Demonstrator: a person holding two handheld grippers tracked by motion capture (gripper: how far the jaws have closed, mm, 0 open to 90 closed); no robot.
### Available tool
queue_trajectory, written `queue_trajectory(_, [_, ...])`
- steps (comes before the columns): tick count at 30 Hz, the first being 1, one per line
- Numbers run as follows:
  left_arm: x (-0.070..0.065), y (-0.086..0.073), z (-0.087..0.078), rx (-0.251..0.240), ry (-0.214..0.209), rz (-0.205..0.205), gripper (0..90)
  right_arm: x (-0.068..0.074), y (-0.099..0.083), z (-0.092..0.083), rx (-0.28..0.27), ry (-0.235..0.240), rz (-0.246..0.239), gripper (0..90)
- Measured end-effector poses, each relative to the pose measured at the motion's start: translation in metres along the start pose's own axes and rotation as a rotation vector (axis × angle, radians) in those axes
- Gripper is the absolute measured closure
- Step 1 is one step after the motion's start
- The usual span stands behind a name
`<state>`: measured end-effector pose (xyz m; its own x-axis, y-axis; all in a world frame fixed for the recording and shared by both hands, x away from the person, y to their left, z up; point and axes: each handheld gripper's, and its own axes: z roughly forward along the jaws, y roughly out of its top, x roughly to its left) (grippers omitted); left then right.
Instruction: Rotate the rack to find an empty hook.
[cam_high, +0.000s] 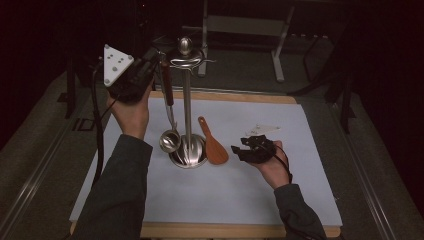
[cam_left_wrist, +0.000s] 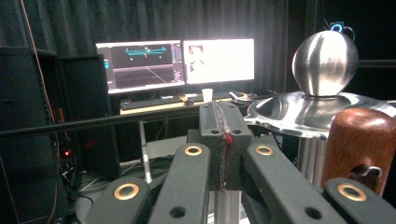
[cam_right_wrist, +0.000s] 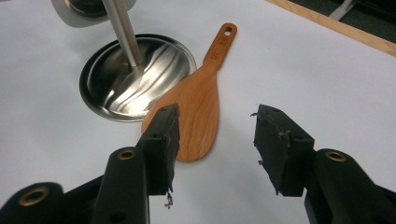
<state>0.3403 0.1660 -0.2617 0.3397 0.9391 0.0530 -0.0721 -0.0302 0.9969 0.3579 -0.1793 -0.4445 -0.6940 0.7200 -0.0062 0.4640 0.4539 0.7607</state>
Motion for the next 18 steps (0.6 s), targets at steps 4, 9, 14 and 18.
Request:
queue_trajectory(4, [0.0000,0.0003,0.0012,0.003,0.002,0.003,90.0,-0.0005,-0.0009,0.0001,-0.002,0.001,0.000,50.1])
queue_trajectory(9, [0.0004,0.0016,0.0032,0.012,0.001,0.005,90.0,-0.0015,-0.0016,0.0002,-0.002,-0.002,0.001,50.2])
queue_trajectory(14, [0.0019,0.0013,0.0005,0.019,0.001,0.009,90.0,-0.0017,-0.0024,0.0002,-0.003,0.000,0.006,50.0])
queue_trajectory(18, [0.0070,-0.0029,-0.0046,0.027,-0.002,-0.002,90.0,-0.0034,-0.0042,0.0005,0.001,-0.002,0.011,50.0])
